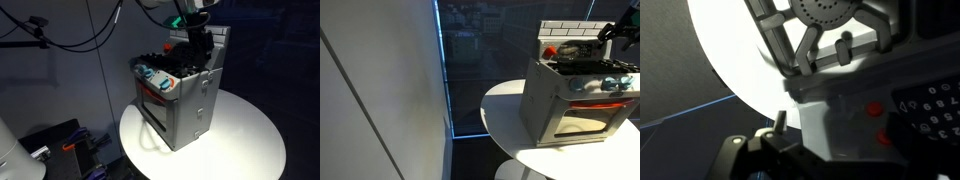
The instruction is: Press the top switch on the stove
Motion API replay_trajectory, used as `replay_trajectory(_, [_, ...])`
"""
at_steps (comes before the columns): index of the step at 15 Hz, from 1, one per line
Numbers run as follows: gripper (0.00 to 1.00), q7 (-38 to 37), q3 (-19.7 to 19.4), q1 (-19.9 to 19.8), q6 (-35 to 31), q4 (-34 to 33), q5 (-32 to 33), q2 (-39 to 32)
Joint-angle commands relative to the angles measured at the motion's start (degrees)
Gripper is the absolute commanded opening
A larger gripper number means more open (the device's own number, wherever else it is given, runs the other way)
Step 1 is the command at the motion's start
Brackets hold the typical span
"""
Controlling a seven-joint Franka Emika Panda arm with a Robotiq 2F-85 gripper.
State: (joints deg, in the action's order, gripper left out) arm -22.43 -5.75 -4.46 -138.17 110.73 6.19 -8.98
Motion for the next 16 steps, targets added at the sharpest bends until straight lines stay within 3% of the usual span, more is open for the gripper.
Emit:
replay_trajectory(1, [1.00, -0.31, -0.55, 0.40, 0.97, -2.23, -0.63, -0.77])
replay_trajectory(16, [1.00, -0.81, -0.98, 0.37, 0.48, -6.42, -0.51, -4.31])
